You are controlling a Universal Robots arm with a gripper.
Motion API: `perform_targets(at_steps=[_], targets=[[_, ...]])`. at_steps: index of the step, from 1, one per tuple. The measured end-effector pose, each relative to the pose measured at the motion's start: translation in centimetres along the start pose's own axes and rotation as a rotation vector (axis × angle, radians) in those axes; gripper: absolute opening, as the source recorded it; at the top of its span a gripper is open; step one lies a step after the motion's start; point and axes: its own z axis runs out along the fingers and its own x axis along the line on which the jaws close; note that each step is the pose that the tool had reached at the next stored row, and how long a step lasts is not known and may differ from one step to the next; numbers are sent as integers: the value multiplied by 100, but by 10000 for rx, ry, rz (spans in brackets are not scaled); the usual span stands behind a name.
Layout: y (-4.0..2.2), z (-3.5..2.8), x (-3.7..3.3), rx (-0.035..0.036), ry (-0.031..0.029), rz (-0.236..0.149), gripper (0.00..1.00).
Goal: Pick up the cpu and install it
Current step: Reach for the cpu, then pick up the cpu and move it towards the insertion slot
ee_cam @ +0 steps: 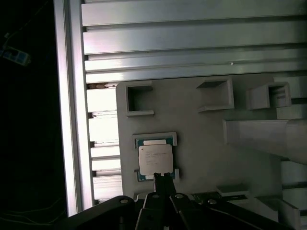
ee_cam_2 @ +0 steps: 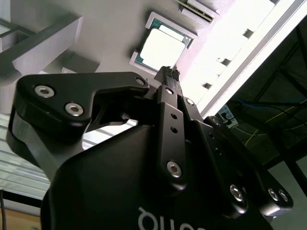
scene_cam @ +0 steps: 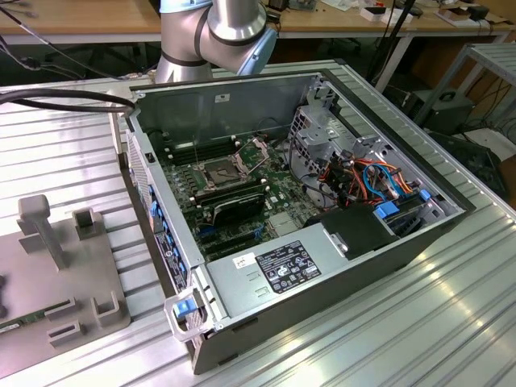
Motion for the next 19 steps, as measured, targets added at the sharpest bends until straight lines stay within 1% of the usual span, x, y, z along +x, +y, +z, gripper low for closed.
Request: perform_targets(at_steps=[2, 13, 15, 16, 19], targets=[[-1, 22, 1, 0, 1, 0, 11], [-1, 26, 1, 0, 0, 0, 11], [-1, 27, 0, 0, 0, 0, 24], [-1, 27, 1, 0, 0, 0, 24], [-1, 28, 1, 0, 1, 1, 42]])
